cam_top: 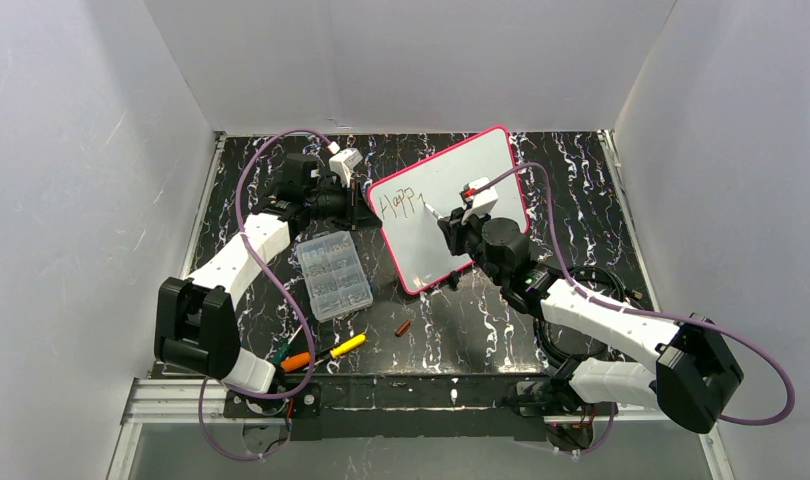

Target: Write a sentence on the whiteboard

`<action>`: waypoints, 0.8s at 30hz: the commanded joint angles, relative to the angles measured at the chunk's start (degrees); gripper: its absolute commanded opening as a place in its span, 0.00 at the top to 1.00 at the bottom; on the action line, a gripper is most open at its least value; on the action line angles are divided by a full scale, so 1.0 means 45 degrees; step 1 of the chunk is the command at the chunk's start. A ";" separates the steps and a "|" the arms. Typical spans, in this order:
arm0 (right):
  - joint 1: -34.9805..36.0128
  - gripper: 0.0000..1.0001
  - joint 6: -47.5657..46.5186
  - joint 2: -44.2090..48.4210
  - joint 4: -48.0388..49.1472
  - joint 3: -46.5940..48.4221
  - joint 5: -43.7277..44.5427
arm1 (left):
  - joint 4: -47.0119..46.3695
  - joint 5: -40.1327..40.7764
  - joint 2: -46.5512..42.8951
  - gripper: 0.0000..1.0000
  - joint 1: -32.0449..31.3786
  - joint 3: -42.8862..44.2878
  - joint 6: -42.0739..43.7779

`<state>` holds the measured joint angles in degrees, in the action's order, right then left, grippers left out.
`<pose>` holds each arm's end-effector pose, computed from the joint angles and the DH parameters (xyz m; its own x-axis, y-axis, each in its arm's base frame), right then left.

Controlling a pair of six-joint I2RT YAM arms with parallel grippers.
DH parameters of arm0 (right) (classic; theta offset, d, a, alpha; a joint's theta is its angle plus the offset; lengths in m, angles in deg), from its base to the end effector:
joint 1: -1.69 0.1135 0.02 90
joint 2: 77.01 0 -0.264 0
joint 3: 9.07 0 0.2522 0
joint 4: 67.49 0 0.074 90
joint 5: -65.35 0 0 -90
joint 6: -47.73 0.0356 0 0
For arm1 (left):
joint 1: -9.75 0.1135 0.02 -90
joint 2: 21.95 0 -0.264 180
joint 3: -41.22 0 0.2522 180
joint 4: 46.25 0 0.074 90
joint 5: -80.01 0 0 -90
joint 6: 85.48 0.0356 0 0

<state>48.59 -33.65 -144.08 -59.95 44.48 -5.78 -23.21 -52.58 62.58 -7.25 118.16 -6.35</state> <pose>0.1925 0.1889 0.2865 -0.1410 0.0569 -0.9884 -0.4551 0.8829 0.1158 0.3095 -0.1198 0.2919 -0.6241 0.0456 -0.7800 0.6664 0.5523 -0.5009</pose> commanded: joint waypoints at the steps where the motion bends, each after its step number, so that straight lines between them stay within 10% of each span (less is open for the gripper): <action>1: -0.0011 0.99 0.0026 0.0208 0.0057 -0.0015 0.0548 | 0.0516 -0.0292 -0.0574 1.00 -0.0168 0.0216 0.0291; 24: -0.0011 0.99 -0.0567 -0.0513 0.1483 0.1473 0.0061 | 0.0516 -0.0311 -0.0612 1.00 -0.0166 0.0212 0.0276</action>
<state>48.59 -35.05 -145.00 -57.29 47.89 -5.28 -23.19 -52.67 62.47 -7.25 118.16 -6.35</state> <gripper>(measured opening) 0.188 0.093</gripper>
